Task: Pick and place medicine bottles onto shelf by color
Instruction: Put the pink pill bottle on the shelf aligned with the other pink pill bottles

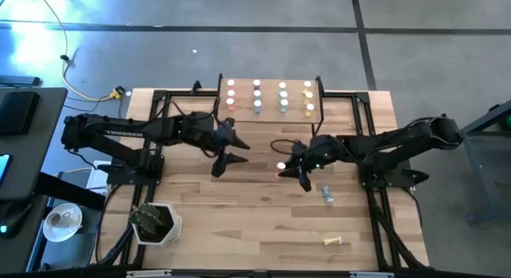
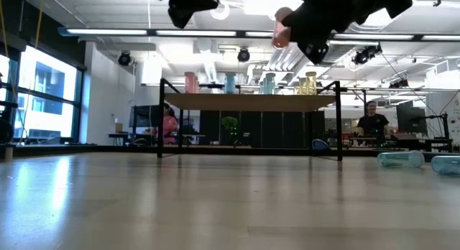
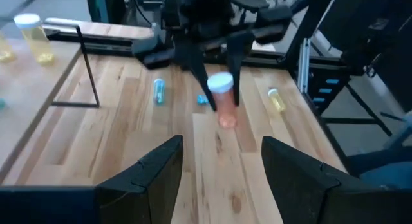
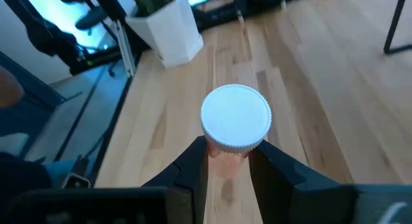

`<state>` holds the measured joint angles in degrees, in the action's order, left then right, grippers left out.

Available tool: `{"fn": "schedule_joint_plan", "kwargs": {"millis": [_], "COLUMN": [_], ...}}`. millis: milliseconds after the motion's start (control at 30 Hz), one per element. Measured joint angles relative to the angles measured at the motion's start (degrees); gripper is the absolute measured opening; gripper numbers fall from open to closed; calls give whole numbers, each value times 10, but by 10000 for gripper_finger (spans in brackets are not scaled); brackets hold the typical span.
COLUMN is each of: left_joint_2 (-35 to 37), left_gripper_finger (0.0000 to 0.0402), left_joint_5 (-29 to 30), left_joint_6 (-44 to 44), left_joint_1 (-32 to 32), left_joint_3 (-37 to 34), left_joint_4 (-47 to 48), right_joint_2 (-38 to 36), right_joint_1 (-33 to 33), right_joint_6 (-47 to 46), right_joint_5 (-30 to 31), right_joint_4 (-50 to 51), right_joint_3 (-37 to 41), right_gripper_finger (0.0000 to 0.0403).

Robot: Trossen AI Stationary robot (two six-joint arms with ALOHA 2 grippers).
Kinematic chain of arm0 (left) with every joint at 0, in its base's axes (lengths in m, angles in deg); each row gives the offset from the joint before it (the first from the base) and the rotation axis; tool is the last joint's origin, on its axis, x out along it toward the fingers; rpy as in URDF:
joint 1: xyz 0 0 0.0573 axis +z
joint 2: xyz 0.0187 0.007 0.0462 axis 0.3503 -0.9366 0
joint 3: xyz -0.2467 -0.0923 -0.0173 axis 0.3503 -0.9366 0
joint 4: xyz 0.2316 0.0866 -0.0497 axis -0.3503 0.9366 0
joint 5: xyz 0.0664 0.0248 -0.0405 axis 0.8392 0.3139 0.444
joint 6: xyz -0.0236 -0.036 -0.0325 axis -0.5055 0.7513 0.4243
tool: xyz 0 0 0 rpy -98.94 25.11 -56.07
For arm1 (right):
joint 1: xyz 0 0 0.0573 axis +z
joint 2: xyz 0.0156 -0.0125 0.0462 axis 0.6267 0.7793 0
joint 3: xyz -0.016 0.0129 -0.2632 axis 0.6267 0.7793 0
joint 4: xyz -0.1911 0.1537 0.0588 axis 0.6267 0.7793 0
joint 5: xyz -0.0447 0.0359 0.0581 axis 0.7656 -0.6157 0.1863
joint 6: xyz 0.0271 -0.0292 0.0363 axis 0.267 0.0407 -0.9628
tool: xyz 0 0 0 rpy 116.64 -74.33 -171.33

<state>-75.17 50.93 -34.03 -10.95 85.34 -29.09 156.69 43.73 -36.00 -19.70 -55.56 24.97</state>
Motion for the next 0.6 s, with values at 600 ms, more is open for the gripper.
{"fn": "schedule_joint_plan", "kwargs": {"millis": [600], "left_joint_2": [-62], "left_gripper_finger": [200], "left_joint_5": [-52], "left_joint_6": [-50], "left_joint_1": [54], "left_joint_3": [98], "left_joint_4": [170], "right_joint_2": [145], "right_joint_1": [-62], "right_joint_6": [93], "right_joint_5": [-57], "right_joint_4": [243], "right_joint_3": [-210], "right_gripper_finger": [87]}}
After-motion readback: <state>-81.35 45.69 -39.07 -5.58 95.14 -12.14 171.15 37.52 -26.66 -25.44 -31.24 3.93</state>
